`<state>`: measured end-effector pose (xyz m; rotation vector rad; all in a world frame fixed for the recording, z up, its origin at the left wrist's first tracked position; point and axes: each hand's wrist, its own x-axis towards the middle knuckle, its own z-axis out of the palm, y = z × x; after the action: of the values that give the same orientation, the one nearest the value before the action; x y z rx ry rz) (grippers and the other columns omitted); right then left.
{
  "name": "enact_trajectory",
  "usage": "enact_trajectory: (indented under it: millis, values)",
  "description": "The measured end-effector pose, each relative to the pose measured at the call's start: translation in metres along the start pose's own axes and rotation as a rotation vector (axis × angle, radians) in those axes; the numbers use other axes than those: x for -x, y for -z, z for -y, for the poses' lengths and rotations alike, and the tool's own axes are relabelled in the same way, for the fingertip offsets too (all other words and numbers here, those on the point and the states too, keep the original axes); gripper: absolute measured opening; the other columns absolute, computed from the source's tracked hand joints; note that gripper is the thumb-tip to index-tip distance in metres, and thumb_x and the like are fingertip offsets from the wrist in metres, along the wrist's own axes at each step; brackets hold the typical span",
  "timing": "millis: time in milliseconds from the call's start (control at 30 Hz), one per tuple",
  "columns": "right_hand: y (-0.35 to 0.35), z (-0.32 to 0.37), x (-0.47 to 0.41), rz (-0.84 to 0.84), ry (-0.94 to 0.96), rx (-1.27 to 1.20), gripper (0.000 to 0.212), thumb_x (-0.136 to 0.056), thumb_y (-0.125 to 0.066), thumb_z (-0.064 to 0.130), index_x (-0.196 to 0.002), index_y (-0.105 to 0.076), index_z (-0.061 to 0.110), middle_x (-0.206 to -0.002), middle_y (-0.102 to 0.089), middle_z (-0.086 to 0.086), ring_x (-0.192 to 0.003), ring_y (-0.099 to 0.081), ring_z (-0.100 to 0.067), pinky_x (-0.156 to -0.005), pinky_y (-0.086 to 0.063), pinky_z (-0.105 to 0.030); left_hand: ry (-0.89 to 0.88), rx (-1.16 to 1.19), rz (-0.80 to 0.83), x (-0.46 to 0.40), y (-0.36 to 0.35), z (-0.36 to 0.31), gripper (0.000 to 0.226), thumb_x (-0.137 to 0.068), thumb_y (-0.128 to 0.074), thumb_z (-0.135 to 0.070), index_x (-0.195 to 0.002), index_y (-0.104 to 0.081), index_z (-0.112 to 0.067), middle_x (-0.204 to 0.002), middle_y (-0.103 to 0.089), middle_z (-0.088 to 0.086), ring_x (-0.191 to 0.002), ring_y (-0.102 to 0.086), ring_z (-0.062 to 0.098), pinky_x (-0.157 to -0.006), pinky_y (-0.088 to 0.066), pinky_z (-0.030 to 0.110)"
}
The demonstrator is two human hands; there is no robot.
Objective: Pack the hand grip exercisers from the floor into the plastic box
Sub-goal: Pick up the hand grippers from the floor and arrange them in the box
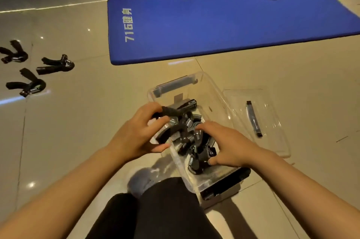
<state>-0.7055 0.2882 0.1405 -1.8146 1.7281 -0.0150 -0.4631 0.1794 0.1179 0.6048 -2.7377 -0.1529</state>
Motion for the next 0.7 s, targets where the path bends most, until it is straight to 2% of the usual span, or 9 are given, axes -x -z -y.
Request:
enact_trajectory:
  millis: [67,133,200,267,367,467,567,633,700]
  values:
    - [-0.006,-0.004,-0.007,0.040,-0.019,-0.103,0.092,-0.066,-0.079,0.024,-0.141,-0.028,0.036,-0.141,-0.036,0.015,-0.123,-0.043,-0.008,-0.096,-0.042,-0.023,0.044,0.036,-0.027,0.021,-0.023,0.004,0.054,-0.077,-0.061,-0.052,-0.116,-0.050,-0.015,-0.122,-0.046,0.017,-0.113,-0.046,0.032,-0.078,-0.056,0.039]
    - [-0.012,-0.010,-0.013,0.123,-0.047,-0.222,0.091,-0.065,-0.080,0.020,-0.139,-0.030,0.039,-0.133,-0.040,0.020,-0.119,-0.045,-0.002,-0.095,-0.042,-0.019,0.166,0.086,-0.093,0.036,-0.037,0.007,0.058,-0.078,-0.059,-0.055,-0.119,-0.049,-0.016,-0.125,-0.045,0.018,-0.112,-0.047,0.032,-0.081,-0.052,0.038]
    - [-0.018,-0.020,-0.017,0.226,-0.077,-0.312,0.089,-0.065,-0.080,0.015,-0.137,-0.033,0.039,-0.128,-0.045,0.020,-0.114,-0.049,-0.001,-0.093,-0.046,-0.022,0.286,0.123,-0.127,0.045,-0.047,0.006,0.064,-0.076,-0.060,-0.057,-0.123,-0.049,-0.015,-0.128,-0.047,0.020,-0.112,-0.048,0.034,-0.084,-0.047,0.037]
    - [-0.021,-0.034,-0.024,0.293,-0.112,-0.300,0.089,-0.066,-0.080,0.013,-0.137,-0.033,0.039,-0.126,-0.046,0.019,-0.113,-0.050,-0.002,-0.090,-0.046,-0.021,0.395,0.173,-0.118,0.054,-0.056,0.004,0.070,-0.072,-0.060,-0.060,-0.125,-0.049,-0.015,-0.131,-0.048,0.020,-0.114,-0.048,0.034,-0.089,-0.041,0.036]
    - [-0.028,-0.055,-0.037,0.353,-0.110,-0.088,0.088,-0.068,-0.078,0.013,-0.138,-0.031,0.037,-0.133,-0.043,0.014,-0.117,-0.044,-0.005,-0.091,-0.041,-0.018,0.525,0.239,-0.071,0.069,-0.067,0.000,0.075,-0.068,-0.058,-0.064,-0.126,-0.048,-0.017,-0.131,-0.050,0.016,-0.114,-0.048,0.034,-0.092,-0.037,0.037]
    - [-0.038,-0.072,-0.050,0.348,-0.009,0.262,0.077,-0.075,-0.071,0.012,-0.138,-0.032,0.034,-0.138,-0.043,0.009,-0.122,-0.043,-0.014,-0.096,-0.044,-0.032,0.585,0.272,-0.060,0.080,-0.071,-0.001,0.076,-0.071,-0.052,-0.069,-0.126,-0.050,-0.016,-0.131,-0.049,0.015,-0.115,-0.046,0.032,-0.094,-0.034,0.038]
    - [-0.049,-0.078,-0.058,0.412,0.013,0.583,0.072,-0.081,-0.058,0.008,-0.143,-0.028,0.025,-0.143,-0.038,-0.001,-0.125,-0.040,-0.022,-0.097,-0.042,-0.038,0.592,0.275,-0.042,0.078,-0.072,-0.004,0.078,-0.067,-0.056,-0.066,-0.125,-0.052,-0.014,-0.131,-0.051,0.013,-0.115,-0.047,0.032,-0.095,-0.033,0.037]
    - [-0.056,-0.075,-0.062,0.430,0.012,0.690,0.065,-0.084,-0.056,0.017,-0.143,-0.029,0.023,-0.144,-0.035,-0.003,-0.127,-0.037,-0.025,-0.098,-0.039,-0.039,0.588,0.280,-0.049,0.071,-0.071,-0.008,0.077,-0.065,-0.059,-0.063,-0.124,-0.053,-0.014,-0.129,-0.052,0.013,-0.113,-0.048,0.033,-0.093,-0.034,0.036]
    - [-0.064,-0.069,-0.065,0.408,0.057,0.696,0.065,-0.086,-0.060,0.034,-0.142,-0.029,0.022,-0.144,-0.034,-0.004,-0.129,-0.034,-0.025,-0.100,-0.036,-0.040,0.578,0.288,-0.062,0.063,-0.070,-0.012,0.076,-0.064,-0.061,-0.063,-0.124,-0.052,-0.015,-0.126,-0.052,0.013,-0.110,-0.049,0.032,-0.092,-0.034,0.033]
